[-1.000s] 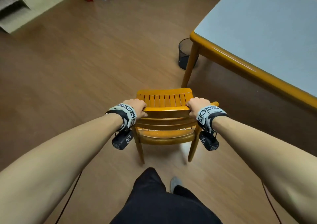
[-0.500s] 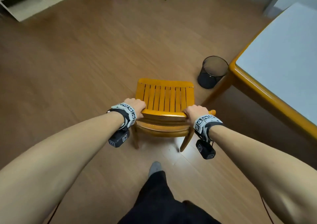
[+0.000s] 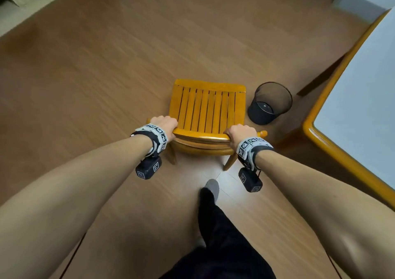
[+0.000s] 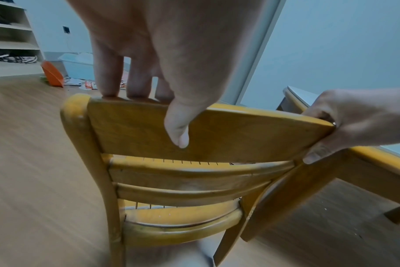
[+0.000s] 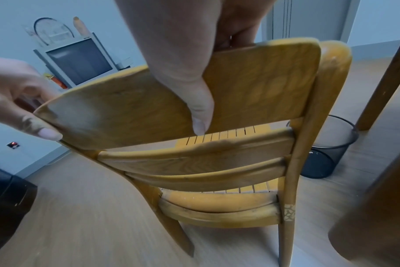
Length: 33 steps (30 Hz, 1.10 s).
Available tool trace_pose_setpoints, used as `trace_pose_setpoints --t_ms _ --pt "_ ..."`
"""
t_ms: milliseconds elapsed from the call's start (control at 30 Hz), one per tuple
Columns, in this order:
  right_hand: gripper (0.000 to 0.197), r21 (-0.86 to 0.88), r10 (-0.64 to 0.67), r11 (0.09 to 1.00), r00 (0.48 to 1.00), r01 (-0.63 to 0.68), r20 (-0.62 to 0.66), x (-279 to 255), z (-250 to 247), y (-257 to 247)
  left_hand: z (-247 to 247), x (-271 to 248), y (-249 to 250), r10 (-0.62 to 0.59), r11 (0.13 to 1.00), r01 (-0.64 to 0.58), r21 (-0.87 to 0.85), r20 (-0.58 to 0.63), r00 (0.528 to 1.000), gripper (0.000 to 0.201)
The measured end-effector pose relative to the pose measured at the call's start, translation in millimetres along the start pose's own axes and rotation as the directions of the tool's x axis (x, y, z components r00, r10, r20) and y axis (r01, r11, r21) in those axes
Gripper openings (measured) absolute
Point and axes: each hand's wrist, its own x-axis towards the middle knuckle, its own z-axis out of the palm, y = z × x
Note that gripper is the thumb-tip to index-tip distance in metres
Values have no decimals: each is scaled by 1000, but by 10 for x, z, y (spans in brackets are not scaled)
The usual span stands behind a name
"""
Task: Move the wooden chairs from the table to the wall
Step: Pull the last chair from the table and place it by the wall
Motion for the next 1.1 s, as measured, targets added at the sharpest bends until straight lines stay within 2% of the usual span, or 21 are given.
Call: trace_pose_setpoints --t_ms 133,333,633,833,1100 --pt "10 21 21 1000 1000 -21 -12 760 -547 241 -620 800 -220 11 1000 -11 0 -13 1000 20" --pt "15 32 74 997 997 -73 -22 1758 -1340 638 -1586 1934 -491 98 992 -95 80 -39 994 19" --pt "15 135 218 967 976 -215 -10 3206 -2322 1200 -2969 3811 -800 229 959 -216 186 -53 972 15" --pt "9 214 299 932 954 -292 -4 3968 -2841 1835 -3869 4936 -604 308 921 -291 258 -28 951 10" --pt "10 268 353 895 934 -356 60 4771 -3468 3139 -4957 6232 160 363 890 -342 301 -13 932 24"
